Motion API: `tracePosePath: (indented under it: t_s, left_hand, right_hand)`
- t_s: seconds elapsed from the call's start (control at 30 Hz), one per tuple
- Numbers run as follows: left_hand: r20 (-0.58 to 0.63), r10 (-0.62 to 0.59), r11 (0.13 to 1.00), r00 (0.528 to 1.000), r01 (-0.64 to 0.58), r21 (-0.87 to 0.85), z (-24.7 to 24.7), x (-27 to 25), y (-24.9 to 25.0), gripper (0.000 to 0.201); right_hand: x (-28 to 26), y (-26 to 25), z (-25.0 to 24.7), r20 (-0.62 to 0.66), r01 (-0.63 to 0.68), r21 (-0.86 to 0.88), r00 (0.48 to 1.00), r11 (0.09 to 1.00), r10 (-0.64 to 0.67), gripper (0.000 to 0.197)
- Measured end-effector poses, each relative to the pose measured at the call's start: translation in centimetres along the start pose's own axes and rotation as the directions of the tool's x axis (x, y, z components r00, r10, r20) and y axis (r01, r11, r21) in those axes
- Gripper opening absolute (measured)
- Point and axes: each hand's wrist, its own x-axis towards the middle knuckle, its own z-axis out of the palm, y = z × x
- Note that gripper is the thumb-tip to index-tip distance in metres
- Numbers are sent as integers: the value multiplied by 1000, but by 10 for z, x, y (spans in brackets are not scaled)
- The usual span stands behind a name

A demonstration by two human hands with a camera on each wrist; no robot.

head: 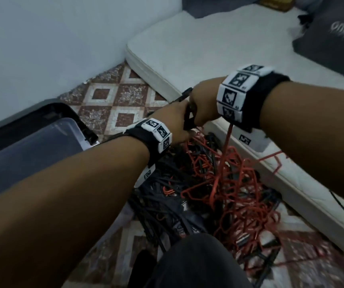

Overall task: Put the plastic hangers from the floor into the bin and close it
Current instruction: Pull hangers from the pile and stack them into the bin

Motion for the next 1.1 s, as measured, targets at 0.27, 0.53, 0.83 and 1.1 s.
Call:
tracePosePath:
  t_s: [0.27, 0.53, 0.83, 1.1]
  left_hand:
    - [-57, -3, 994, 998, 9, 111, -32, -13, 48, 16]
    - [-76, -273, 929, 959, 242, -279, -93, -33, 60, 33]
    - [-181, -308, 862, 934, 194, -468, -162, -85, 71, 34]
    - [-360, -385, 655, 849, -23, -755, -244, -157, 45, 39]
  right_hand:
    - [-65, 3, -69, -44, 61, -169, 997, 984, -69, 34]
    - [-130, 51, -81, -729, 94, 272, 669, 958, 142, 52]
    - [-139, 24, 48, -144, -153, 788, 896, 596, 419, 90]
    - [-117, -51, 31, -260, 214, 908, 962, 359, 86, 71]
